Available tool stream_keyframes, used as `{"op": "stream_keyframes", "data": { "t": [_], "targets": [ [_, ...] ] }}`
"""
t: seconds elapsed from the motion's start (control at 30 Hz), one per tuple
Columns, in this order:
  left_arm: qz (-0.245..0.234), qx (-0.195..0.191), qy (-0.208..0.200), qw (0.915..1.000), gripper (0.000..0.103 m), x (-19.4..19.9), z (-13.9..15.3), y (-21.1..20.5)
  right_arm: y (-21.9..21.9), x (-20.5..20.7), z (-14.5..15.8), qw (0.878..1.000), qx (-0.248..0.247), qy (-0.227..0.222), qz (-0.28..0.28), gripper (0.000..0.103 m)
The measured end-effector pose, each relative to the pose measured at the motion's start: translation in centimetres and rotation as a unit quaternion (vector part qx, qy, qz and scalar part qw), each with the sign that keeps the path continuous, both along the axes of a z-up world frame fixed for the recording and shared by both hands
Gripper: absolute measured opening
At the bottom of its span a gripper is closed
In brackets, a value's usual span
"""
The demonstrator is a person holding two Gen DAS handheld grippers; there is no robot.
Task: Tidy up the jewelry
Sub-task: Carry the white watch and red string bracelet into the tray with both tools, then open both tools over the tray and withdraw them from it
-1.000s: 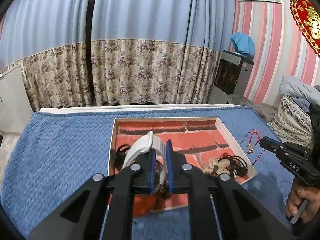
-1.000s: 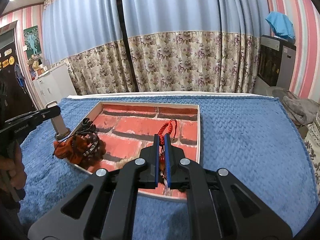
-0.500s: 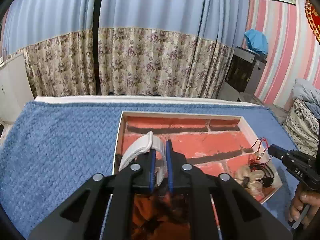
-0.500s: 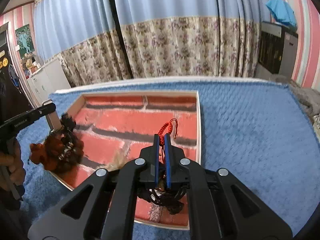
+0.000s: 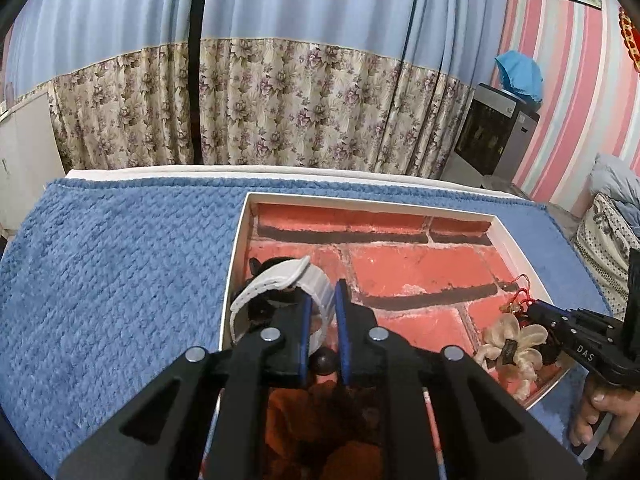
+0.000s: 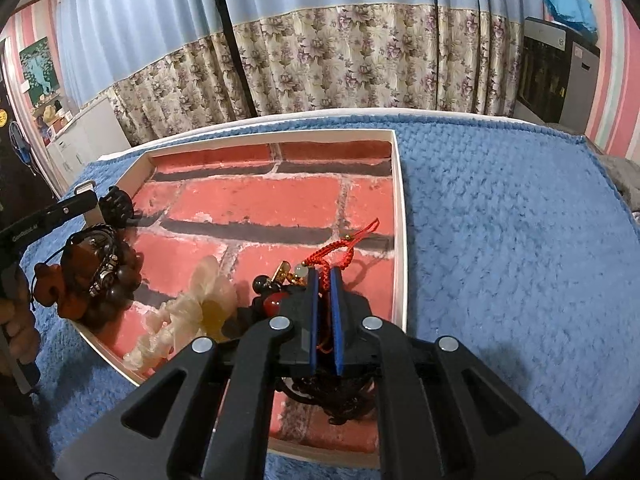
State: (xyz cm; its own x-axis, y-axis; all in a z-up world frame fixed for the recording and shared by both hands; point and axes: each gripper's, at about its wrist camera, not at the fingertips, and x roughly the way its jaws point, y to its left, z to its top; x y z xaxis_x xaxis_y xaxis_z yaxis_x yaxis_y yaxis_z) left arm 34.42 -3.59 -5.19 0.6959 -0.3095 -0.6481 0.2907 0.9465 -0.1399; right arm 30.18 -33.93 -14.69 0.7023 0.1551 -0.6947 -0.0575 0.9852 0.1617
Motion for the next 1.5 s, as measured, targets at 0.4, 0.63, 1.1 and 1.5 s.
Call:
{"op": "stream_keyframes", "data": {
  "t": [0.4, 0.63, 1.1, 1.5],
  "targets": [
    [-0.010, 0.029, 0.006, 0.9995, 0.017, -2.5, -0.2, -0.5, -0.3, -1.4, 0.6, 1.000, 0.005, -0.003, -0.003, 0.018],
    [-0.005, 0.030, -0.009, 0.9995, 0.043, -5.0, 0.8, 0.0, -0.5, -3.3, 1.2, 1.000, 0.005, -0.006, -0.005, 0.019],
    [0.019, 0.045, -0.025, 0.9985, 0.062, -11.8, 0.1, 2.1, -1.4, -9.3, 1.6, 0.999, -0.015, -0.022, -0.023, 0.054],
    [0.070, 0.051, -0.067, 0.9940, 0.087, -18.9, -0.5, 4.4, 0.4, -17.0, 2.3, 0.997, -0.027, -0.075, -0.025, 0.085]
  ]
}}
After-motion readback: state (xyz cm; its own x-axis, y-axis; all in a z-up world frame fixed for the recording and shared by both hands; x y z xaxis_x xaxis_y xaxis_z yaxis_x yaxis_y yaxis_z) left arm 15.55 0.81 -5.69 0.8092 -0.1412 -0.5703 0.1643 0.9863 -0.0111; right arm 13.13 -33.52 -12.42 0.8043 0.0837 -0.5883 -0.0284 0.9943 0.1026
